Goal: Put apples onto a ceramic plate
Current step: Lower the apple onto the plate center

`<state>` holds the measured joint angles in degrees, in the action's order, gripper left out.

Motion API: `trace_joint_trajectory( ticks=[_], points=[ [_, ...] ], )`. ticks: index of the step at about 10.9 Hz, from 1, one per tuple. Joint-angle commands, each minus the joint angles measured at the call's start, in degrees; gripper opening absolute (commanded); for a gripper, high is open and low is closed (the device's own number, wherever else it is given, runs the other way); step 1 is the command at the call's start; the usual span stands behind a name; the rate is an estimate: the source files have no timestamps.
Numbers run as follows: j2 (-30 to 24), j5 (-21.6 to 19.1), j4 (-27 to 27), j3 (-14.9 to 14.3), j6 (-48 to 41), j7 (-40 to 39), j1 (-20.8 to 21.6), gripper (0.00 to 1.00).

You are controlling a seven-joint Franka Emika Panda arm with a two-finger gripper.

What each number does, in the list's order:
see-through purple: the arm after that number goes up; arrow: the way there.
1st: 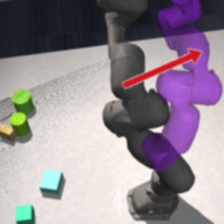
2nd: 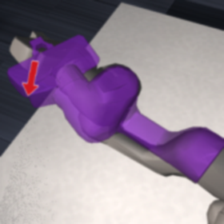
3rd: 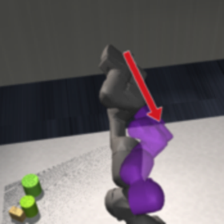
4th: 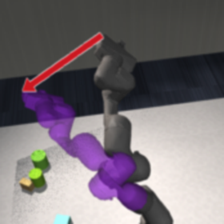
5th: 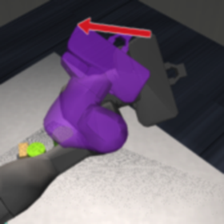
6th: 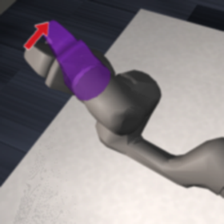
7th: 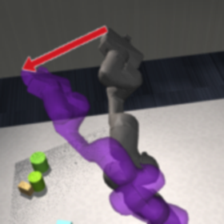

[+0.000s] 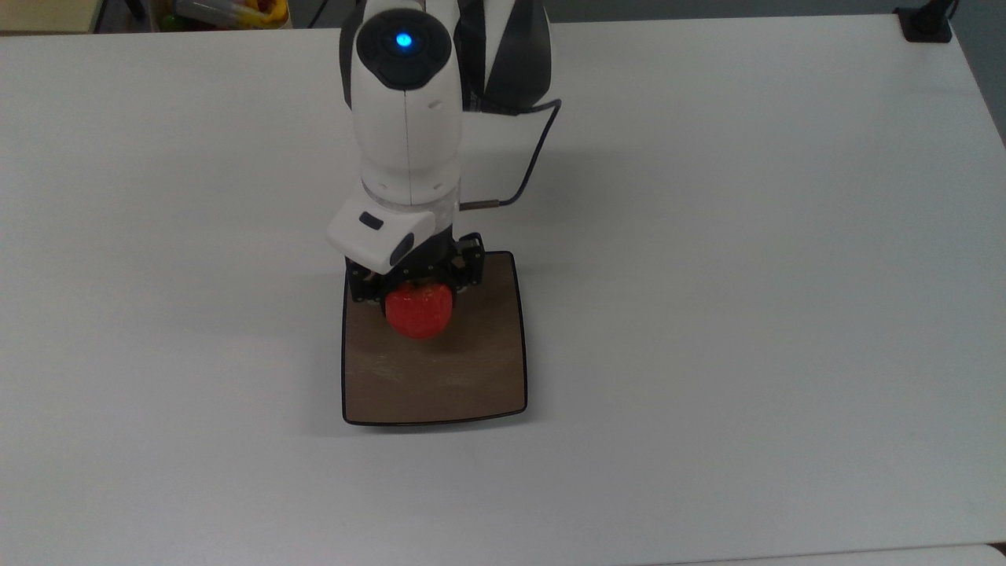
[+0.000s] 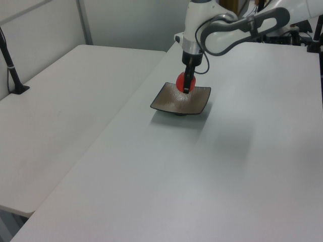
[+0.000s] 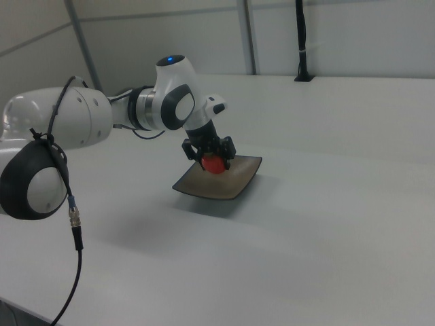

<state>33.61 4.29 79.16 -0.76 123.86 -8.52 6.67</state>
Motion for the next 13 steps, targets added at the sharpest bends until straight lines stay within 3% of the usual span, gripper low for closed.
trace_joint_trajectory(
  ticks=[1, 10, 13],
  points=[
    [2.86, -0.25, -1.38, -0.38, 3.74, 3.24, 1.06, 0.18],
    [4.45, 1.25, 0.64, -0.38, 7.01, 6.32, 2.21, 0.91],
    [4.45, 2.39, 0.73, -0.38, 7.01, 6.32, 2.21, 1.0]
  ],
)
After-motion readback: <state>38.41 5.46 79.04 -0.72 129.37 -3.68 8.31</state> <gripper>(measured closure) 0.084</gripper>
